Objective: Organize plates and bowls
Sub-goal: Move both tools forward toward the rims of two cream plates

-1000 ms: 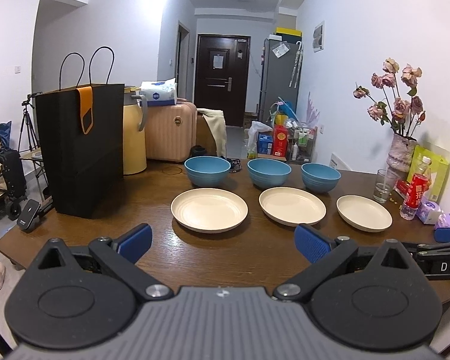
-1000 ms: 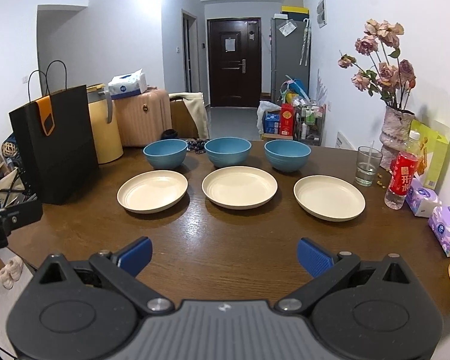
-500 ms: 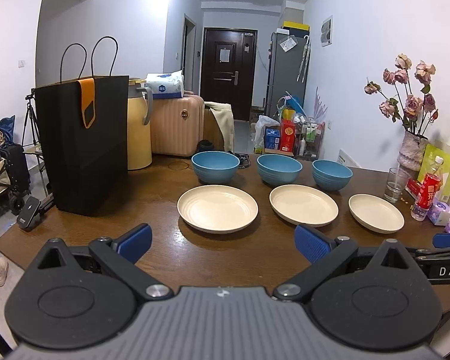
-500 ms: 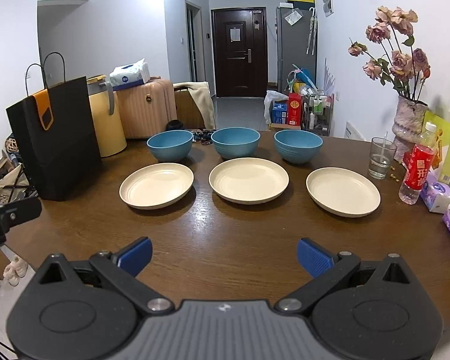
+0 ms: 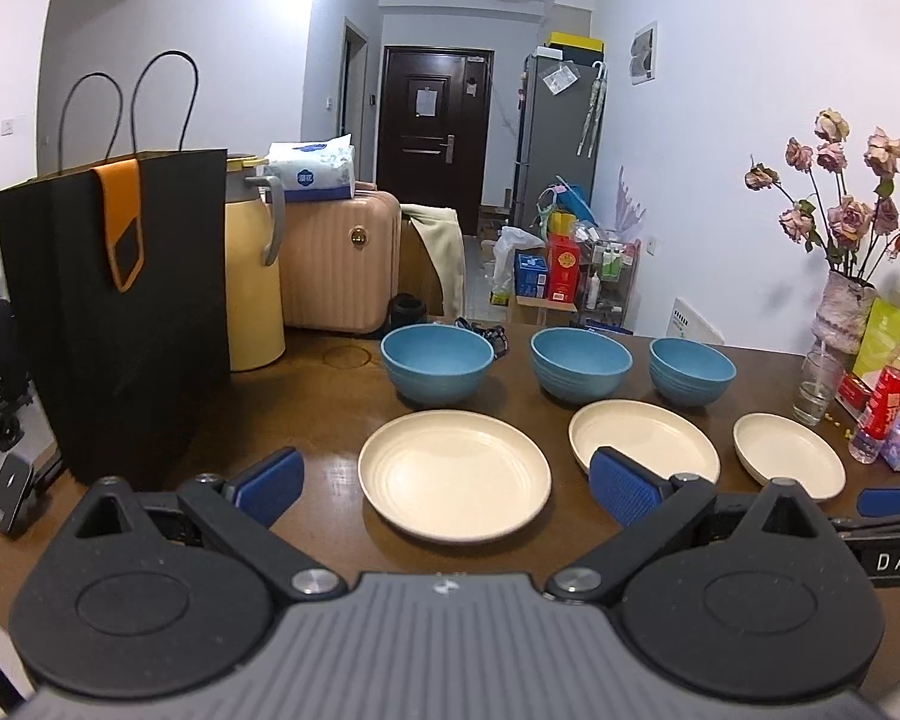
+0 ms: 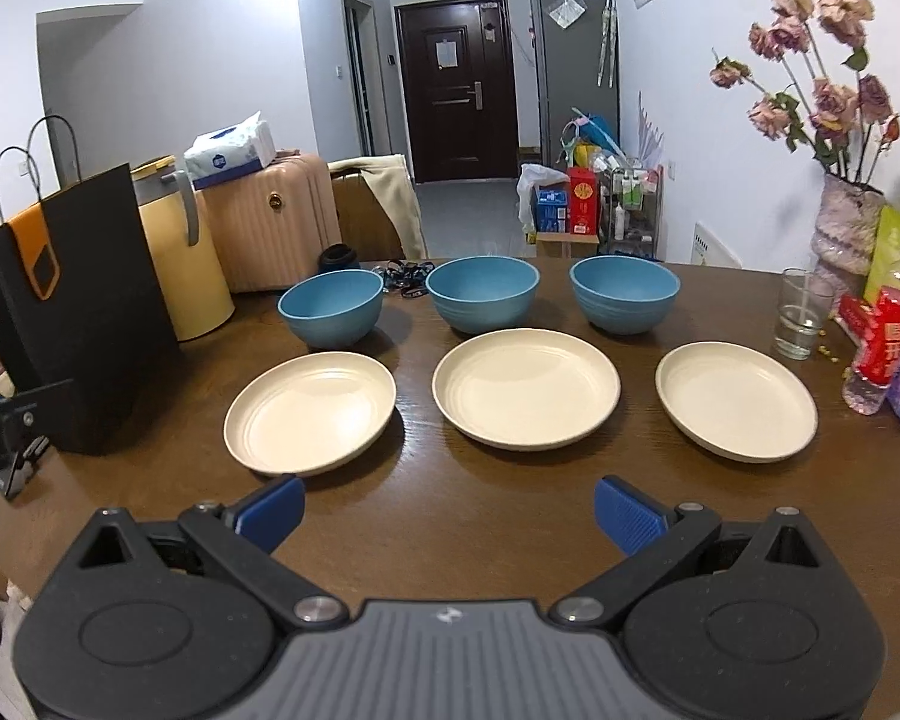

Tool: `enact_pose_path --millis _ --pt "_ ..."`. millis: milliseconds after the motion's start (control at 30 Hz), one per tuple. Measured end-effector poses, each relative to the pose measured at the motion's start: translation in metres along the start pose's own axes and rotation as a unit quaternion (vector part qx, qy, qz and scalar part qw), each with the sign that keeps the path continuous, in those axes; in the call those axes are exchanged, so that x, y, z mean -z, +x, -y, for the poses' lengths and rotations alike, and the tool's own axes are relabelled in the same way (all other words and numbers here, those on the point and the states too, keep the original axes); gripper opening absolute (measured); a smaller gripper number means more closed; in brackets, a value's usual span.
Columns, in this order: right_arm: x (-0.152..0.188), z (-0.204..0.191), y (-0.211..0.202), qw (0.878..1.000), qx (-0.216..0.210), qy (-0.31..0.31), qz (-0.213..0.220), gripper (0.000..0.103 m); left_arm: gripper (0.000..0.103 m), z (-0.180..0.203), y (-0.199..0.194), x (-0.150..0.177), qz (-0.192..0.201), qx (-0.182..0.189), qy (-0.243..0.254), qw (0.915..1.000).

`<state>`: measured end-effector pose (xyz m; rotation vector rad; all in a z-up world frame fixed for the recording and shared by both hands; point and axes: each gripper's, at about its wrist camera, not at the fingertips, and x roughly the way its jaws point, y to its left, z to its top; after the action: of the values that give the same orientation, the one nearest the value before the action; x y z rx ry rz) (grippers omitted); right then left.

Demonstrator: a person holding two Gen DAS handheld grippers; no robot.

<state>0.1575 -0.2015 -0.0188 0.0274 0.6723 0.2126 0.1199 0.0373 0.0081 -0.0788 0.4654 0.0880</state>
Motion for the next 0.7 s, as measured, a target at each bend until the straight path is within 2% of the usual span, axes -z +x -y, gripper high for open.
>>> enact_pose_path --millis 367,700 --pt "-0.036 -0.039 0.064 1.0 0.007 0.006 -0.022 0.103 0.103 -0.038 0.069 -0.032 -0.019 0.016 0.016 0.9996" --pt "-0.054 -0.065 0.118 0.998 0.041 0.015 -0.048 0.103 0.103 -0.064 0.137 -0.047 -0.074 0.038 0.037 0.9959"
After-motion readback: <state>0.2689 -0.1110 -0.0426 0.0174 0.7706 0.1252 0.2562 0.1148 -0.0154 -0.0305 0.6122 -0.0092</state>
